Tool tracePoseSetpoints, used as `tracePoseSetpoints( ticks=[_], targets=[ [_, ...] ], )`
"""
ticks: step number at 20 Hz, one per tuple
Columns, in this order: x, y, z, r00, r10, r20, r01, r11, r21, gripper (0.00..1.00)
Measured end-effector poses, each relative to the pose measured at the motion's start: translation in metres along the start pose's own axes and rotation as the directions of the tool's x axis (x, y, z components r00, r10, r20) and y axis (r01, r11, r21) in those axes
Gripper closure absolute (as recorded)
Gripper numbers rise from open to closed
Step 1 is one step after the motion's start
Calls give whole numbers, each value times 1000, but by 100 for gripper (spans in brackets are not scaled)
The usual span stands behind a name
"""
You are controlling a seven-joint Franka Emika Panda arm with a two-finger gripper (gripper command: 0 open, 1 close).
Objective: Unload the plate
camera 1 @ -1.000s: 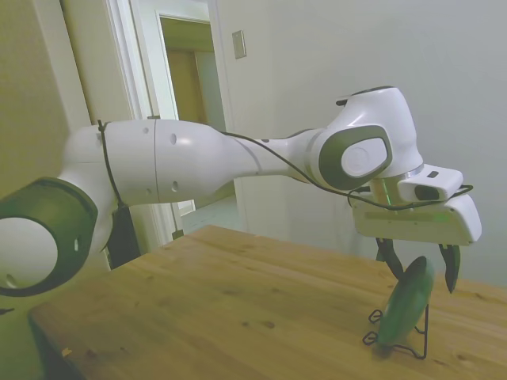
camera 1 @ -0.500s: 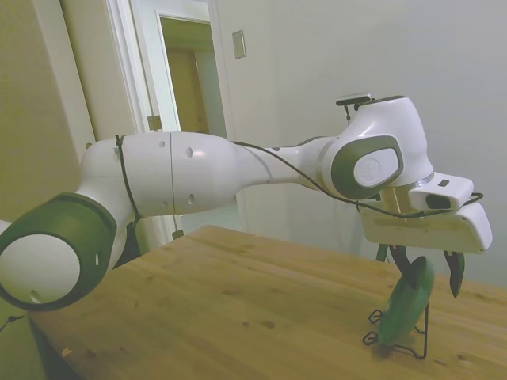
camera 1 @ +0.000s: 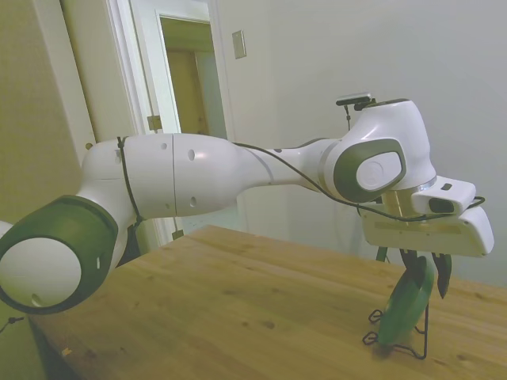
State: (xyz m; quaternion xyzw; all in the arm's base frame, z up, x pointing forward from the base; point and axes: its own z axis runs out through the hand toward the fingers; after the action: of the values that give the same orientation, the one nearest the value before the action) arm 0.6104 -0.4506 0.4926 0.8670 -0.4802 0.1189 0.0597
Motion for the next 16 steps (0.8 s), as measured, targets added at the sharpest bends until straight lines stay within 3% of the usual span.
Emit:
tracePoseSetpoints(
  ticks=[11, 16],
  targets=[
    [0, -2, -2, 1000, -6, -3, 6, 1000, 7, 100],
    [-2, -10, -22, 1000, -17, 2, 17, 1000, 23, 100]
  ],
)
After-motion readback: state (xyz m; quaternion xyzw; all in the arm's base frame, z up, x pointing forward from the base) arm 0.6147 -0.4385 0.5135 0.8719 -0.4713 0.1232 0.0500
